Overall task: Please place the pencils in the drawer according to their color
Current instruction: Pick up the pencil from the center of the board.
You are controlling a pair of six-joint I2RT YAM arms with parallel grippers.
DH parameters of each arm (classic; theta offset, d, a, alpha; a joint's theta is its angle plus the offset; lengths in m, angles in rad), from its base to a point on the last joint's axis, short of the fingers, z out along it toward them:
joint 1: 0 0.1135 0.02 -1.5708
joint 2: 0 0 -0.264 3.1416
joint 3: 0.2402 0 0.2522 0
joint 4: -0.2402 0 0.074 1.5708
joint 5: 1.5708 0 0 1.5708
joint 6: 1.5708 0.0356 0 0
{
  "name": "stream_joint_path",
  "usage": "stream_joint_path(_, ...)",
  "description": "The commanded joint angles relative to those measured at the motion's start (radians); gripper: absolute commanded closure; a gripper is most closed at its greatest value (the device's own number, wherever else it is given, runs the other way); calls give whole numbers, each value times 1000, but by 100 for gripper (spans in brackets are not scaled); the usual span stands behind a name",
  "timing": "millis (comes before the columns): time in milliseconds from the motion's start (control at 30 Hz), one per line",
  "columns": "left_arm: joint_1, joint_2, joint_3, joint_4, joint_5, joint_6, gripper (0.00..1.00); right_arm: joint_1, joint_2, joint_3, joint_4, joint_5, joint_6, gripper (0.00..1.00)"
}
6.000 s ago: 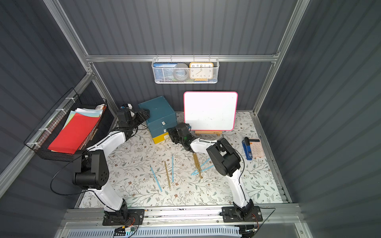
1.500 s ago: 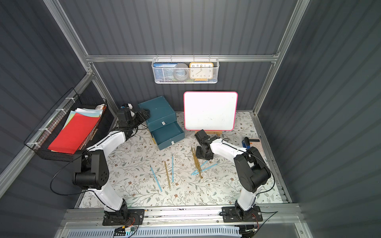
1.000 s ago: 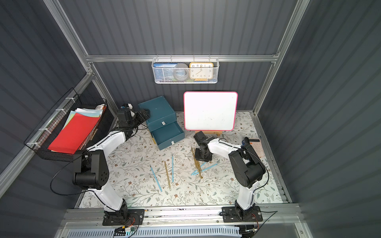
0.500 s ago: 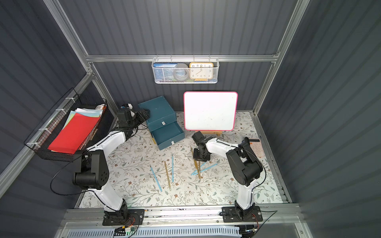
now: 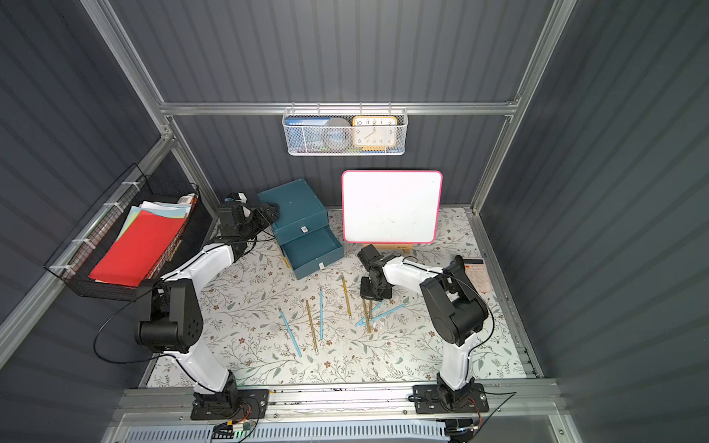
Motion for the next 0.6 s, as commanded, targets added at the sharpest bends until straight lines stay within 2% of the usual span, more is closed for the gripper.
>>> stream_joint_path(0, -5, -12, 17, -27, 21, 16, 0, 4, 11, 8, -6, -7, 13, 98)
stream_joint_path(567, -6, -12, 16, -25, 25, 14, 0, 5, -139, 6, -7, -69, 86, 100)
